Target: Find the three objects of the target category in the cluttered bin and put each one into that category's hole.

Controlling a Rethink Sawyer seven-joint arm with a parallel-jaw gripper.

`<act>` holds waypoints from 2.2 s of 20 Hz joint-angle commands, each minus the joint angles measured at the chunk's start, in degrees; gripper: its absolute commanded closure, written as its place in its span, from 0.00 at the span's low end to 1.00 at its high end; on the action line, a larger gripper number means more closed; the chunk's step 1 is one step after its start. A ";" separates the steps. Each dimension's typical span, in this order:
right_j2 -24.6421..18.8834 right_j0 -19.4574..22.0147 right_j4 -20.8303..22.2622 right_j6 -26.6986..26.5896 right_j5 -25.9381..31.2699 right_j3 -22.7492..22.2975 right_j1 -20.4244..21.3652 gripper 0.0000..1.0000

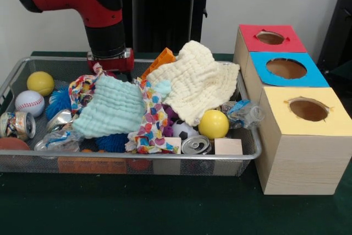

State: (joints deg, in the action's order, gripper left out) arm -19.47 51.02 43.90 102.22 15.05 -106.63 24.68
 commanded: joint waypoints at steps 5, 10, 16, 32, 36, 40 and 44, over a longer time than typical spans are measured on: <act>1.29 5.47 4.60 -0.30 -4.97 17.86 -6.01 0.00; -3.96 11.40 6.26 -11.52 2.37 20.48 -5.43 0.00; -7.79 14.63 6.45 -20.00 12.56 22.84 -5.40 0.00; -14.08 19.04 10.46 -32.05 24.04 28.04 -4.94 0.00; -14.80 19.86 9.64 -32.47 24.15 27.56 -4.91 0.00; -15.04 19.80 9.40 -33.71 25.12 28.02 -4.52 0.00; -15.18 19.46 9.29 -35.43 26.33 28.51 -3.75 0.00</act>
State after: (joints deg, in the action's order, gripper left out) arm -34.06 68.87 46.26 86.08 40.25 -91.74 20.66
